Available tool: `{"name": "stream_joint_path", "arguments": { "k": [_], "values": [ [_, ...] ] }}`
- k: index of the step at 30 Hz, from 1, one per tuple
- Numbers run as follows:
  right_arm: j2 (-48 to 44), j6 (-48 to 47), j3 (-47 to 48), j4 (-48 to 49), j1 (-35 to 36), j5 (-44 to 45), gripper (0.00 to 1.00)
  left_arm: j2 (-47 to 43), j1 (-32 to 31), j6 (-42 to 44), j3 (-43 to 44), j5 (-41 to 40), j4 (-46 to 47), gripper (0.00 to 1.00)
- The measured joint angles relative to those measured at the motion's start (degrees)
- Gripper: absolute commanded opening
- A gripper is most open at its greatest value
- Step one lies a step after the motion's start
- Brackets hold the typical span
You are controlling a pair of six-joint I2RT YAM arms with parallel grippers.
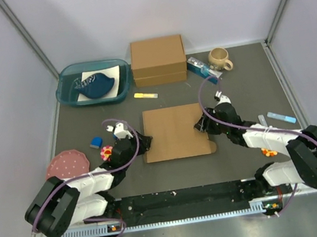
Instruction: Fold the paper box
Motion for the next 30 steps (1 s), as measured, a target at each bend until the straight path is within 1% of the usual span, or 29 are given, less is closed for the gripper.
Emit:
{"name": "stream_joint_path", "arguments": {
  "k": [2, 4, 5, 6, 9, 12, 16, 20, 21, 22, 23, 24, 25, 26, 27, 28, 29, 30],
  "values": [
    [0.76, -0.11, 0.33, 1.03, 0.07, 0.20, 0.47, -0.04, 0.00, 0.07, 0.02, -0.81, -0.13, 0.42],
    [0.70, -0.09, 0.28, 1.29, 0.09, 0.26, 0.55, -0.39, 0.00, 0.20, 0.28, -1.03, -0.76, 0.49],
    [0.33, -0.07, 0.26, 1.25, 0.11, 0.33, 0.57, -0.90, 0.00, 0.22, 0.59, -1.09, -1.55, 0.55],
    [0.04, 0.02, 0.24, 0.98, 0.17, 0.46, 0.62, -1.44, 0.00, 0.35, 0.94, -1.14, -2.60, 0.57],
    [-1.99, 0.37, 0.17, -1.64, 0.85, 0.81, 0.68, -3.50, -0.28, 0.66, 1.99, -0.92, -7.26, 0.63],
    [-5.22, 0.31, 0.17, -6.67, 1.99, 0.76, 0.72, -7.67, -0.94, 1.33, 3.04, -0.87, -14.67, 0.67],
    [-11.56, -0.55, 0.20, -14.53, 2.71, 1.51, 0.75, -14.12, -1.46, 2.82, 4.44, -1.49, -24.44, 0.69],
    [-19.04, -2.16, 1.14, -20.35, 2.67, 3.26, 0.76, -20.06, -1.42, 4.59, 7.04, -3.15, -31.15, 0.70],
    [-20.52, -2.56, 1.73, -21.57, 2.64, 3.72, 0.75, -21.33, -1.38, 4.98, 7.80, -3.63, -32.37, 0.70],
    [-21.94, -2.97, 2.12, -22.58, 2.60, 4.15, 0.72, -22.49, -1.31, 5.22, 8.44, -4.09, -33.24, 0.68],
    [-23.15, -3.30, 2.29, -23.12, 2.47, 4.48, 0.67, -23.30, -1.25, 5.27, 8.76, -4.35, -33.70, 0.65],
    [-24.68, -3.45, 2.29, -23.71, 2.21, 4.81, 0.37, -24.26, -1.11, 5.20, 8.94, -4.83, -34.16, 0.62],
    [-26.01, -3.56, 2.23, -24.33, 1.90, 5.09, 0.22, -24.94, -0.92, 4.98, 8.90, -5.22, -34.62, 0.57],
    [-27.10, -3.76, 1.90, -24.48, 1.36, 5.25, 0.11, -25.38, -0.70, 4.74, 8.66, -5.49, -34.86, 0.45],
    [-27.82, -3.48, 1.46, -24.55, 0.68, 5.27, 0.00, -25.55, -0.20, 4.20, 8.24, -5.40, -34.84, 0.39],
    [-28.26, -3.02, 0.74, -24.50, -0.07, 5.49, 0.00, -25.55, 0.33, 3.41, 7.67, -5.33, -34.73, 0.33],
    [-28.37, -2.91, 0.02, -24.57, -0.61, 5.55, 0.00, -25.53, 1.14, 2.75, 6.64, -4.98, -34.40, 0.23],
    [-28.33, -2.27, -1.05, -24.59, -1.09, 5.62, 0.00, -25.55, 2.12, 1.95, 5.46, -4.42, -34.29, 0.20]
  ]
}}
